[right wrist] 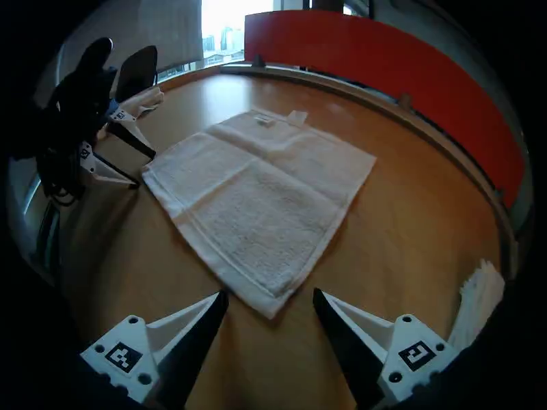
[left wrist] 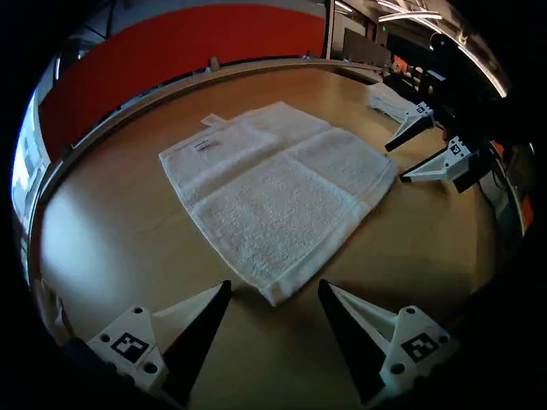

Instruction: Fold towel

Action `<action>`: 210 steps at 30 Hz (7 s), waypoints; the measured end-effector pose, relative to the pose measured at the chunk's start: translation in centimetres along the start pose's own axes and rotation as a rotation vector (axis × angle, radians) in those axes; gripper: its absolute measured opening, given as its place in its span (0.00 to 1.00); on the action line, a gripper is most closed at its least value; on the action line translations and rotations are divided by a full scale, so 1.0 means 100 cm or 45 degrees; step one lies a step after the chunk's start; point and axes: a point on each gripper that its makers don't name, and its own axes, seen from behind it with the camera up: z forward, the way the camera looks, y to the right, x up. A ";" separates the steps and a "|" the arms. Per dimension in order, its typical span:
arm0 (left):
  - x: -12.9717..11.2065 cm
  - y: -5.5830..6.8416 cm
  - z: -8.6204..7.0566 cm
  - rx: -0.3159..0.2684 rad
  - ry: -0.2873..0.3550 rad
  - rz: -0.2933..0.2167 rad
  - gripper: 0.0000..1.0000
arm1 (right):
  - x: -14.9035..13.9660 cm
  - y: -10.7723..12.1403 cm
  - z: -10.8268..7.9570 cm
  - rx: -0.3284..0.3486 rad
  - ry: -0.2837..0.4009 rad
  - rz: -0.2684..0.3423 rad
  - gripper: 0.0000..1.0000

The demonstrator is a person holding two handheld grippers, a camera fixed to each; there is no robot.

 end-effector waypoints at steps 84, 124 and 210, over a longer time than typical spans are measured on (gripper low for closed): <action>0.010 0.021 -0.048 -0.004 -0.073 -0.276 0.10 | 0.045 -0.023 -0.041 0.039 0.120 0.006 0.13; 0.068 0.013 -0.102 -0.033 0.028 -0.482 0.09 | 0.088 -0.018 -0.087 0.054 0.125 -0.026 0.14; 0.085 -0.097 0.017 0.230 -0.017 -0.416 0.87 | 0.092 0.092 0.024 -0.182 -0.004 0.056 0.90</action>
